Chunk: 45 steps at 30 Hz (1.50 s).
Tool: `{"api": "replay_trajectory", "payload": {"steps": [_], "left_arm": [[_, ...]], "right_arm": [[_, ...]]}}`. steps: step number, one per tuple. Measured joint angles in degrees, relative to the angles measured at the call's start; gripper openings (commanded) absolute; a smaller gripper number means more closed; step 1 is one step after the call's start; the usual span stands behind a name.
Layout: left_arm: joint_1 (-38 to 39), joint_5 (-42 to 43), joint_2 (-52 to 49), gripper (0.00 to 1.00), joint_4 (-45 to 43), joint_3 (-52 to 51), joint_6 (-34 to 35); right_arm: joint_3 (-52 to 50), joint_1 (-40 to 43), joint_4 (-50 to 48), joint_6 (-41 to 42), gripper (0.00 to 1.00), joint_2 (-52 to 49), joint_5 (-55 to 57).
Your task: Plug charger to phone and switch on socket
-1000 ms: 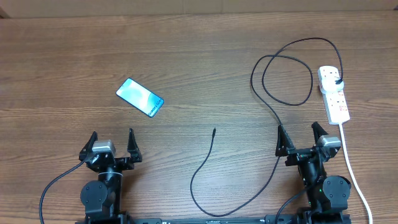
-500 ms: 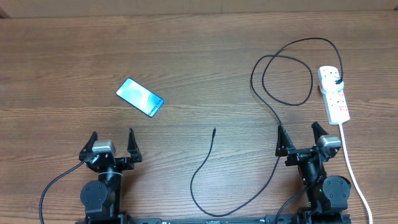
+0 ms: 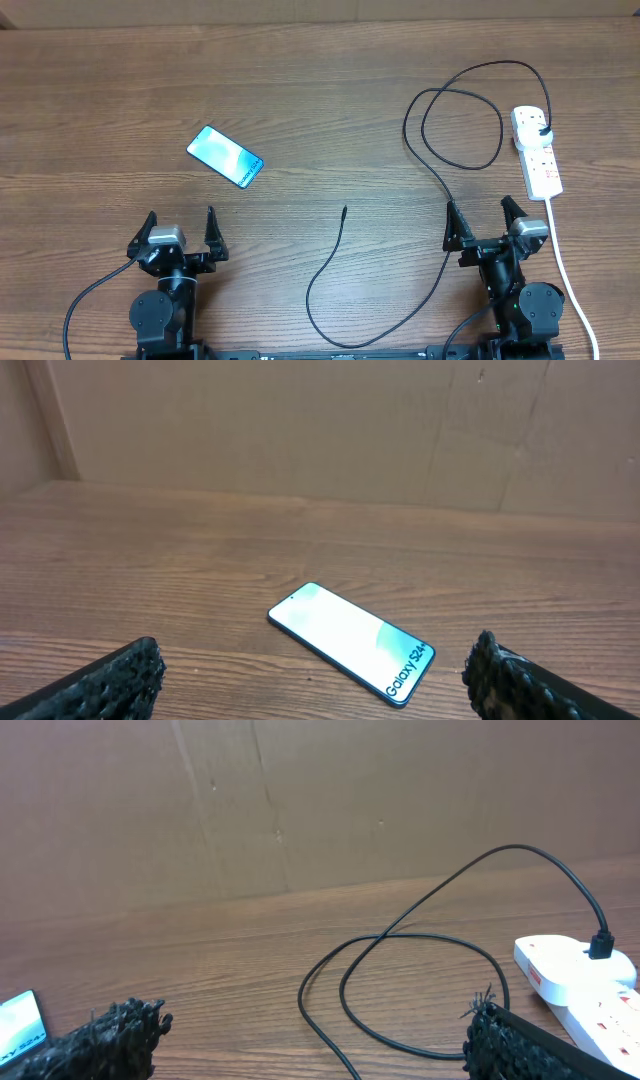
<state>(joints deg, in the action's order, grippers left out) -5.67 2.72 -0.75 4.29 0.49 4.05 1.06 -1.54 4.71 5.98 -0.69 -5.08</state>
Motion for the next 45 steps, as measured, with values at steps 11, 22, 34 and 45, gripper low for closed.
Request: {"api": "replay_trajectory", "payload": {"steps": [11, 22, 34, 45], "left_arm": [[0.0, 0.0, 0.0, 1.00, 0.0, 0.0, 0.0], [0.0, 0.0, 0.0, 1.00, 0.0, 0.0, 0.0], [0.0, 2.8, 0.0, 1.00, -0.2, 0.0, 0.0], [0.0, 4.1, -2.0, 1.00, 8.9, 9.7, 0.0]], "right_arm": [[0.0, 0.0, 0.0, 0.0, 1.00, 0.0, 0.0], [0.0, 0.0, 0.0, 0.0, 1.00, 0.0, 0.0], [0.0, 0.0, 0.0, 0.0, 1.00, 0.0, 0.0], [0.0, 0.0, 0.0, 0.0, 1.00, 0.0, 0.0]]}}
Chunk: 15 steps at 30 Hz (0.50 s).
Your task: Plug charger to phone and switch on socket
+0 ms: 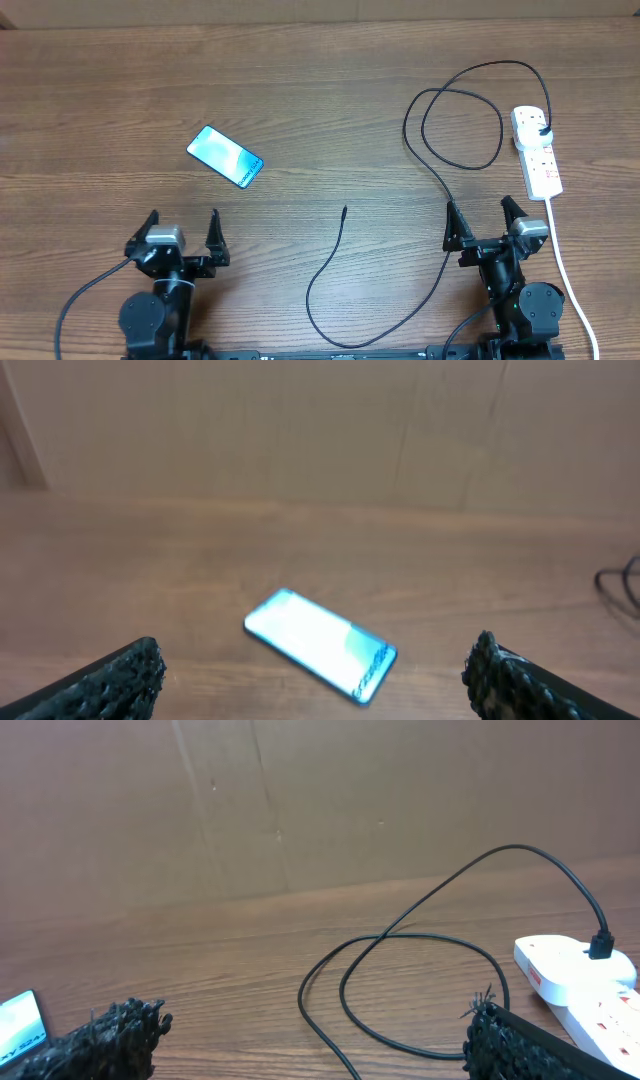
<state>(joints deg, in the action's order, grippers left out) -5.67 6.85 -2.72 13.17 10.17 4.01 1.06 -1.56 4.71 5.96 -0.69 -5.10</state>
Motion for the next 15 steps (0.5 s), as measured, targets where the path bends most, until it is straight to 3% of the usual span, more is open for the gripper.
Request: {"api": "replay_trajectory", "payload": {"steps": [7, 12, 15], "left_arm": [[0.0, 0.0, -12.2, 1.00, 1.4, 11.6, -0.1], [0.0, 0.0, -28.9, 1.00, 9.3, 24.7, 0.1], [0.0, 0.0, -39.9, 1.00, 18.6, 35.6, 0.0]], "right_arm": [[0.0, 0.0, 0.0, 0.0, 1.00, 0.0, 0.0], [0.0, 0.0, 0.0, 0.0, 1.00, 0.1, 0.0], [0.0, 0.0, 0.0, 0.0, 1.00, 0.1, 0.0]]}}
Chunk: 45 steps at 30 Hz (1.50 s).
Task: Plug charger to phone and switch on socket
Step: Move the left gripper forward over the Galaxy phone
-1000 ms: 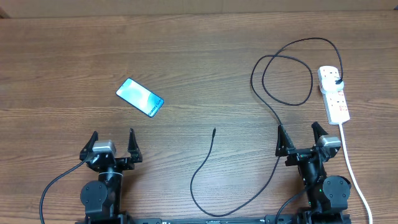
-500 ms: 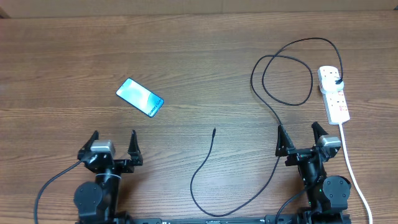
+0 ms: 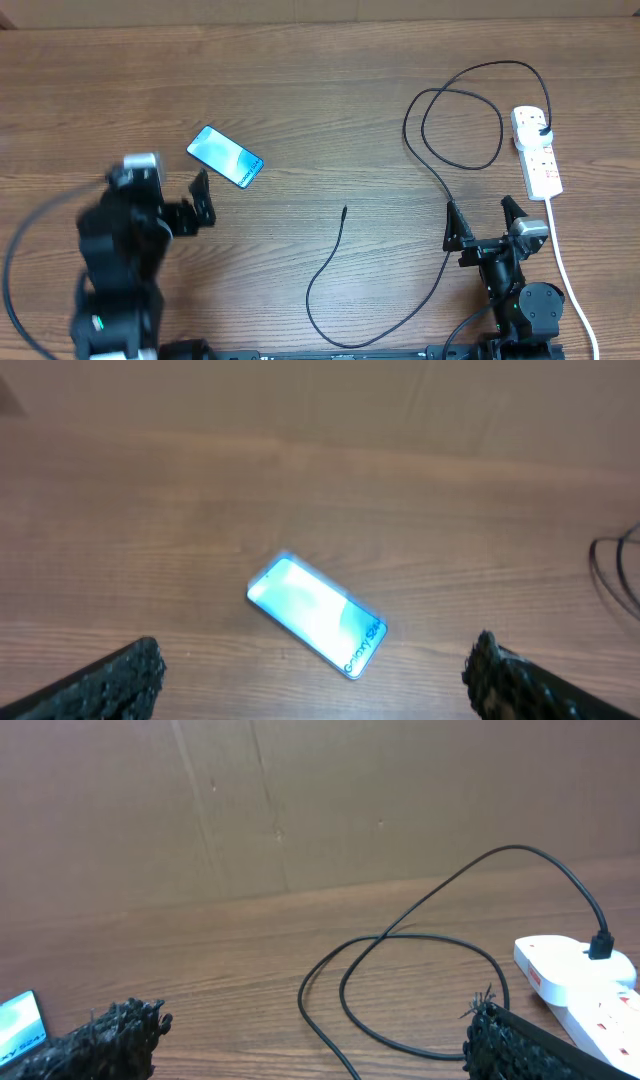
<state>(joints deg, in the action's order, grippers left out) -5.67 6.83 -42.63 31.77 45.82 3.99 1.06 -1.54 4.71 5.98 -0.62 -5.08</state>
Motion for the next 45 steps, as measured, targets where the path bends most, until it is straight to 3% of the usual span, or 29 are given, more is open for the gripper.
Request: {"api": "replay_trajectory", "payload": {"steps": [3, 7, 18, 21, 22, 27, 37, 45], "left_arm": [[0.0, 0.0, -10.6, 1.00, 7.3, 11.3, -0.1], [0.0, 0.3, -19.5, 1.00, 10.3, 18.9, -0.1], [0.0, 9.7, -35.7, 1.00, 11.7, 20.1, 0.8], [0.1, 9.1, -38.9, 1.00, 12.4, 20.2, 6.6], [0.4, 5.9, -40.1, 1.00, 14.9, 20.6, 11.1], [3.1, -3.2, -43.4, 1.00, 22.6, 26.1, 20.9], [13.7, -18.4, -55.3, 1.00, 41.1, 57.4, 38.7], [14.4, -20.8, -62.7, 1.00, 42.8, 59.8, 48.0]], "right_arm": [[0.0, 0.0, 0.0, 0.0, 1.00, 0.0, 0.0], [0.0, 0.0, 0.0, 0.0, 1.00, 0.0, 0.0], [0.0, 0.0, 0.0, 0.0, 1.00, 0.0, 0.0], [0.0, 0.0, 0.0, 0.0, 1.00, 0.0, 0.0], [0.0, 0.0, 0.0, 0.0, 1.00, 0.0, 0.0], [0.0, 0.0, 0.0, 0.0, 1.00, 0.0, 0.0], [0.0, 0.0, 0.0, 0.0, 1.00, 0.0, 0.0], [0.0, 0.0, 0.0, 0.0, 1.00, 0.0, 0.0]]}}
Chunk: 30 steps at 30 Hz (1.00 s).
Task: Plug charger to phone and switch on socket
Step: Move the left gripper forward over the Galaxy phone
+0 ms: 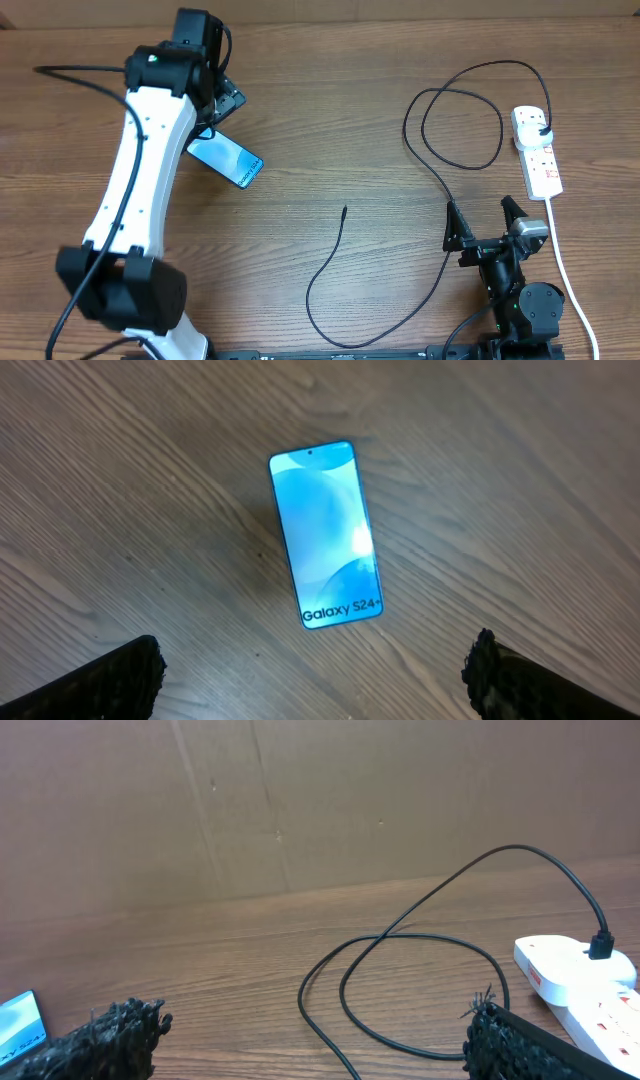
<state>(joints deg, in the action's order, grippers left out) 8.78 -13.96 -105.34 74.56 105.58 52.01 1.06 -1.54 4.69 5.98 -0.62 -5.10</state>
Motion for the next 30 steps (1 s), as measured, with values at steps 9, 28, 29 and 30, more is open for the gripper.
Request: {"api": "replay_trajectory", "payload": {"steps": [9, 28, 29, 30], "left_arm": [[0.0, 0.9, -4.6, 1.00, 0.0, 0.0, 1.7], [0.0, 5.7, -17.8, 1.00, -1.4, 0.0, 2.1], [0.0, 6.0, -18.6, 1.00, -1.6, 0.0, 2.1], [-0.2, 6.5, -19.3, 1.00, -2.0, 0.0, 2.1]], "right_arm": [[0.0, 0.0, 0.0, 0.0, 1.00, 0.0, 0.0], [0.0, 0.0, 0.0, 0.0, 1.00, 0.0, 0.0], [0.0, 0.0, 0.0, 0.0, 1.00, 0.0, 0.0], [0.0, 0.0, 0.0, 0.0, 1.00, 0.0, 0.0]]}}
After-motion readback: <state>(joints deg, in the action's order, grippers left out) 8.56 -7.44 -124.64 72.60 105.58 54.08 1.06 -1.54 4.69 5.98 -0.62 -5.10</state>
